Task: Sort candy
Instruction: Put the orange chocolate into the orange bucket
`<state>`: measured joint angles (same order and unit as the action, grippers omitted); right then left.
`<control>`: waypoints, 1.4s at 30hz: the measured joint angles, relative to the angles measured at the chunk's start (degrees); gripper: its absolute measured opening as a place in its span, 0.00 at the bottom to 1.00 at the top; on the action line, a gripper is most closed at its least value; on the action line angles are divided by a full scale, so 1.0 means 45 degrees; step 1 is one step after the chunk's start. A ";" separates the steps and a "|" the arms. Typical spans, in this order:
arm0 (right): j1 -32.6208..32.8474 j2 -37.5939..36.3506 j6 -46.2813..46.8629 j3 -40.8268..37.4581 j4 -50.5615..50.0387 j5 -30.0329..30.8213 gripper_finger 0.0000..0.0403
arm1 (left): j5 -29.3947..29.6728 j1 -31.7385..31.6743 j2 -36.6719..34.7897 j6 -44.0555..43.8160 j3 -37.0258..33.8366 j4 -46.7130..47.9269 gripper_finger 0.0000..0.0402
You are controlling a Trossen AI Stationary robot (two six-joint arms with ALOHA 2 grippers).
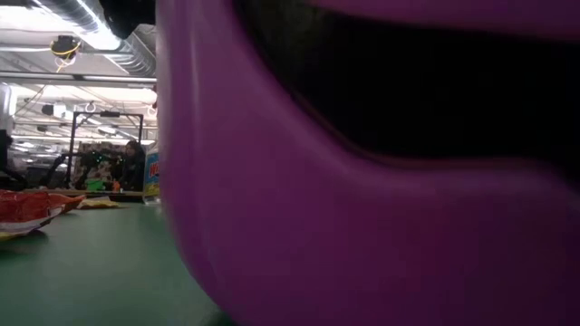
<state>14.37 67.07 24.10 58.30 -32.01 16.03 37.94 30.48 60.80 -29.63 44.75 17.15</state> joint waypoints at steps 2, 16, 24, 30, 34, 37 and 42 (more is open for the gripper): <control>0.0366 -0.0106 0.0041 -0.0383 0.0449 0.0318 0.30 | 0.0054 -0.0061 -0.0014 0.0144 0.0000 0.0051 0.41; 0.0642 -0.0372 0.0541 -0.0674 0.0665 -0.0521 0.30 | -0.0990 -0.0138 -0.0117 -0.0206 0.0005 0.0193 0.41; 0.0648 -0.0293 0.0078 -0.1061 0.0414 -0.0313 0.30 | -0.0697 -0.0306 -0.0118 -0.0714 0.0005 0.0183 0.41; 0.0647 -0.0277 0.0551 -0.1301 -0.0593 -0.0465 0.30 | 0.0454 -0.0394 -0.0083 -0.0081 0.0005 0.0180 0.41; 0.0651 -0.0282 0.0704 -0.1316 -0.1294 -0.0797 0.30 | 0.0192 -0.0389 -0.0083 -0.0102 0.0005 0.0180 0.41; 0.0651 -0.0282 0.0676 -0.1316 -0.1184 -0.1074 0.30 | -0.0059 -0.0444 -0.0083 -0.0049 0.0005 0.0183 0.41; 0.0783 -0.0287 0.0697 -0.1316 -0.1186 -0.2016 0.30 | -0.0139 -0.0447 -0.0083 -0.0052 0.0005 0.0185 0.41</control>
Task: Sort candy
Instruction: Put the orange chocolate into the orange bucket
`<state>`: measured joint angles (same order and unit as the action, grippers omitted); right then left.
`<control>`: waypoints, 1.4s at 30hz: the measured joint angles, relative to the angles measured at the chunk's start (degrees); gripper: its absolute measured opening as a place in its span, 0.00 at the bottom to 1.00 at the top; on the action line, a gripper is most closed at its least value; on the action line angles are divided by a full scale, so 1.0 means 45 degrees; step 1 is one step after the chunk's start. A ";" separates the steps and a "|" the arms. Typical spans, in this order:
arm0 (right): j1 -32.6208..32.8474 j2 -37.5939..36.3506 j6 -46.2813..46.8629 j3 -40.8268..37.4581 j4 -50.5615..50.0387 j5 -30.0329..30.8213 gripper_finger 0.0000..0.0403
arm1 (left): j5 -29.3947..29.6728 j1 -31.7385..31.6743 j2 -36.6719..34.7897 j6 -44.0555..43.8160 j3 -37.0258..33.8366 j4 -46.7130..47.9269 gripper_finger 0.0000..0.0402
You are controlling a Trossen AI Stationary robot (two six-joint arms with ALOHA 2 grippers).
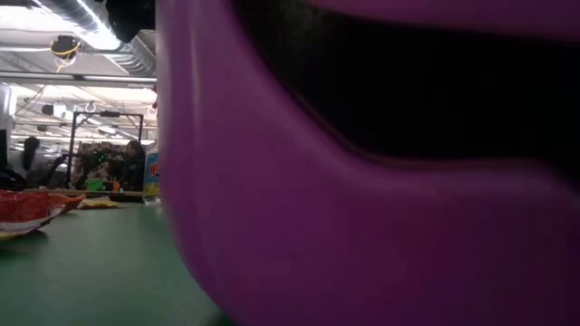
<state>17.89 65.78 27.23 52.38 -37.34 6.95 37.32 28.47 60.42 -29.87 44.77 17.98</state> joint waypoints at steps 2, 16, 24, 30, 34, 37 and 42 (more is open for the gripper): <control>0.0397 0.0000 0.0001 0.0000 0.0003 -0.0013 0.30 | 0.0007 0.0000 0.0000 0.0050 0.0000 0.0011 0.41; 0.4651 0.0051 0.3046 0.0005 -0.2234 0.0997 0.30 | -0.0884 -0.0015 0.0000 0.0049 0.0000 0.0262 0.41; 0.6446 0.0809 0.6644 0.0000 -0.4769 0.1027 0.34 | -0.0863 -0.0015 0.0000 0.0102 0.0000 0.0379 0.41; 0.7219 0.1994 0.7167 0.0000 -0.4744 0.1088 0.47 | -0.0901 -0.0015 0.0000 0.0107 0.0000 0.0398 0.41; 0.7279 0.3084 0.6836 0.0001 -0.5284 0.1302 0.59 | -0.0894 -0.0015 0.0000 0.0107 0.0000 0.0408 0.41; 0.6999 0.3795 0.6517 -0.0220 -0.5390 0.1474 0.65 | -0.0883 -0.0015 0.0000 0.0107 0.0000 0.0427 0.41; 0.6098 0.4211 0.5836 -0.1589 -0.4045 0.0921 0.68 | -0.0748 -0.0015 0.0000 0.0097 0.0000 0.0432 0.41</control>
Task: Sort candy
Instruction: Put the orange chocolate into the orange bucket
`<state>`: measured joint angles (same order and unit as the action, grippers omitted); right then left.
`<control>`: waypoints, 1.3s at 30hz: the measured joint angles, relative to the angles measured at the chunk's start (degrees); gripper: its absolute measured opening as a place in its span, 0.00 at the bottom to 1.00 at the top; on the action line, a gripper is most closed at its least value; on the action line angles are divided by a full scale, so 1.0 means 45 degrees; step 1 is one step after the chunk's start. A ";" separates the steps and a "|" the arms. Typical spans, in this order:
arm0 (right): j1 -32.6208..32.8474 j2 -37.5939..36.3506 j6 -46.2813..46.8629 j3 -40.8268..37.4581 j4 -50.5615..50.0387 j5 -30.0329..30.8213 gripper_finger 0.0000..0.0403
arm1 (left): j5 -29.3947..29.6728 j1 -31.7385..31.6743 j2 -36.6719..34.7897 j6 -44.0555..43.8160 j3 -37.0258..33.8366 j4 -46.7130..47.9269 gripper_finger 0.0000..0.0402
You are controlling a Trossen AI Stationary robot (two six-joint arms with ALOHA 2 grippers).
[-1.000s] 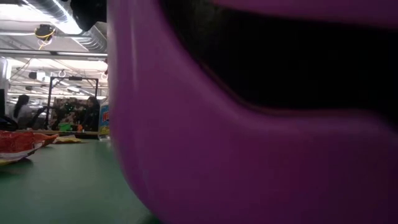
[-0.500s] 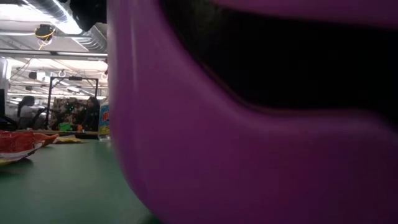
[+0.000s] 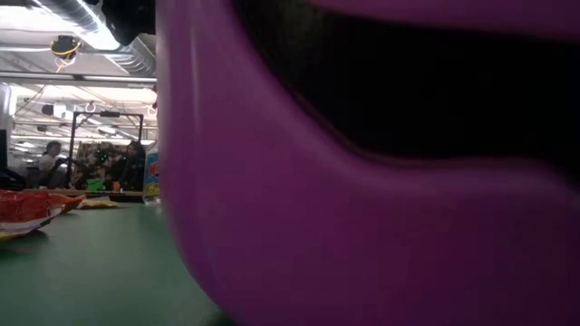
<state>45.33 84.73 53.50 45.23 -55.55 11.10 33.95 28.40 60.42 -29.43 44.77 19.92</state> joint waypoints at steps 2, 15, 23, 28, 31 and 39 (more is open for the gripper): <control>-0.0493 0.0010 -0.0285 -0.0604 0.0716 -0.0528 0.68 | 0.0000 0.0000 0.0000 0.0000 0.0000 0.0000 0.41; -0.1329 -0.0504 -0.1516 -0.1394 0.1535 -0.1300 0.63 | 0.0001 0.0000 0.0000 -0.0057 0.0000 -0.0001 0.41; -0.1329 -0.1878 -0.0911 -0.1460 0.0082 -0.1859 0.63 | 0.0011 0.0000 0.0000 -0.0423 0.0000 0.0000 0.41; -0.1329 -0.2845 -0.0853 -0.1437 0.0438 -0.0925 0.63 | 0.0185 0.0000 0.0000 -0.0340 0.0000 0.0000 0.41; -0.1329 -0.3155 -0.1091 -0.1437 0.1135 -0.0187 0.63 | 0.0228 0.0000 0.0000 -0.0340 0.0000 0.0000 0.41; -0.1329 -0.2906 -0.1952 -0.1437 0.1786 0.0668 0.63 | 0.0298 0.0000 0.0000 -0.0348 0.0000 -0.0003 0.41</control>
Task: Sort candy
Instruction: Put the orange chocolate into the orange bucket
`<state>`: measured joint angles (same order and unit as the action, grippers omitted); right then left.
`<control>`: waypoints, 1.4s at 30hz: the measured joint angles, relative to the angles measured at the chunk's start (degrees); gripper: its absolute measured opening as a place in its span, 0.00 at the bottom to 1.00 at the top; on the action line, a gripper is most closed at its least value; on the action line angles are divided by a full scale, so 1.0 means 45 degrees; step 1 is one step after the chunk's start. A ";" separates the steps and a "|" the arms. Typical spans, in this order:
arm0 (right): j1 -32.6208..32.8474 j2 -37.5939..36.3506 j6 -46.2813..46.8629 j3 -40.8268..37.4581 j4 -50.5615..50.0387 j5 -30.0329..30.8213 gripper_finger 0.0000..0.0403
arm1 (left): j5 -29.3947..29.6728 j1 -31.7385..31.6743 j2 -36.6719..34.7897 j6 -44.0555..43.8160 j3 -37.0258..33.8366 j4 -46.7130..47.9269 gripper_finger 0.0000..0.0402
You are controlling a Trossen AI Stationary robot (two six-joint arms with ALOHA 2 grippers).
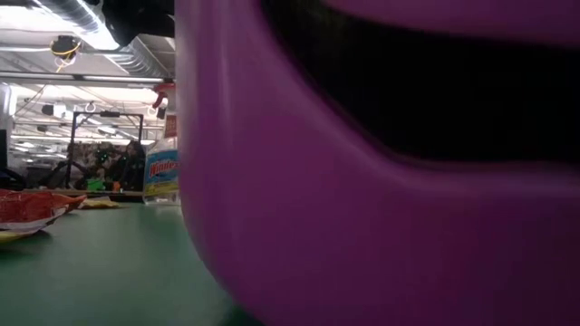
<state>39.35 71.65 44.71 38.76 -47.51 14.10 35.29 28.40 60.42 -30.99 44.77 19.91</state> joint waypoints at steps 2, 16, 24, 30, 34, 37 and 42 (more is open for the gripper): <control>0.0000 0.0078 -0.0097 0.0000 0.0242 0.0064 0.63 | 0.0018 0.0000 0.0000 -0.0003 0.0000 0.0001 0.41; -0.0024 0.0730 -0.0541 0.0000 0.1123 0.0118 0.63 | 0.0018 0.0002 0.0000 -0.0060 0.0000 -0.0002 0.41; -0.0024 0.0730 -0.0720 -0.0014 0.1258 0.0336 0.63 | 0.0013 0.0000 0.0000 -0.0081 -0.0001 -0.0002 0.41; -0.0024 0.0727 -0.0519 -0.0616 0.1899 -0.0933 0.63 | 0.0008 0.0001 0.0000 -0.0080 -0.0005 -0.0007 0.41; -0.0019 0.0725 -0.0232 -0.1339 0.2612 -0.1604 0.63 | 0.0008 0.0000 0.0000 -0.0085 -0.0005 -0.0007 0.41; -0.0019 0.0697 0.0049 -0.1702 0.3028 -0.1740 0.63 | 0.0008 0.0002 0.0000 -0.0090 -0.0005 -0.0007 0.41; -0.0010 0.0686 -0.0032 -0.1763 0.3131 -0.1621 0.61 | 0.0005 0.0000 0.0000 -0.0086 -0.0005 -0.0007 0.41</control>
<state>39.31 74.74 44.57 30.83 -33.42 6.81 35.31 28.40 60.42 -31.38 44.75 19.88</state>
